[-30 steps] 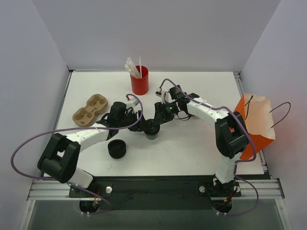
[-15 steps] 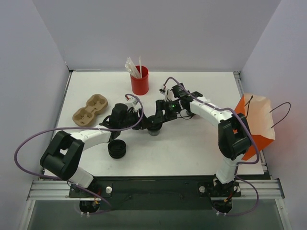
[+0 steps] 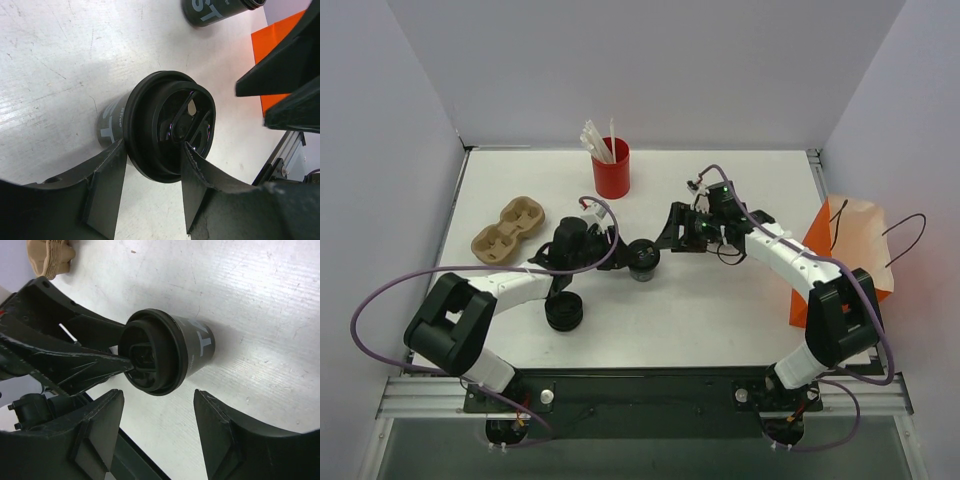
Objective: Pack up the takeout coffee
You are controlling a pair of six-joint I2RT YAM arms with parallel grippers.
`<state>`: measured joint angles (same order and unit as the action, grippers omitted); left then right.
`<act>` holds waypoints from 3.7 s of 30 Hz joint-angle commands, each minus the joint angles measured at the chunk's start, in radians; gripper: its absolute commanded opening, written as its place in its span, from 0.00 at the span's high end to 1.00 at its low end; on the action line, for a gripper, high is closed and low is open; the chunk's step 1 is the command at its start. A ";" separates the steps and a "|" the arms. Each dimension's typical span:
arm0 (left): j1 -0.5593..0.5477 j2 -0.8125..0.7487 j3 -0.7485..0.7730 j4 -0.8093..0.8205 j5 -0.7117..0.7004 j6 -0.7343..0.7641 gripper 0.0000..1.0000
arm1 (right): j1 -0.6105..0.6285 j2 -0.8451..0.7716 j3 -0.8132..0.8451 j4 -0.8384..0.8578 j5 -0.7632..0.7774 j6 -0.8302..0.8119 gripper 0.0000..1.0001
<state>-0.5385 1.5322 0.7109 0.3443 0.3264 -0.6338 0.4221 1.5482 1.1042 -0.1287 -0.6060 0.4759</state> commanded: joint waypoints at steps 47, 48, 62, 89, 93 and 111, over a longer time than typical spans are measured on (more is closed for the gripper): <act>0.074 0.054 0.182 -0.302 -0.013 0.154 0.34 | 0.069 0.335 0.226 -0.163 -0.129 -0.276 0.69; 0.077 0.052 0.182 -0.295 -0.009 0.152 0.34 | 0.067 0.343 0.242 -0.169 -0.132 -0.278 0.69; 0.081 0.056 0.144 -0.243 0.013 0.157 0.34 | 0.081 0.408 0.284 -0.189 -0.219 -0.295 0.70; 0.058 0.037 -0.031 -0.209 -0.066 0.111 0.40 | 0.053 0.317 0.296 -0.152 -0.216 -0.188 0.44; 0.051 0.049 -0.059 -0.188 -0.082 0.097 0.41 | 0.031 0.265 0.280 -0.118 -0.213 -0.137 0.43; 0.041 0.046 -0.131 -0.142 -0.102 0.074 0.41 | -0.019 0.084 -0.053 0.200 -0.124 0.141 0.60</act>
<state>-0.4915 1.5196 0.6514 0.4290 0.3191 -0.6186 0.4061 1.6978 1.1236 -0.0780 -0.7563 0.4911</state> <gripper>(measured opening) 0.598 0.414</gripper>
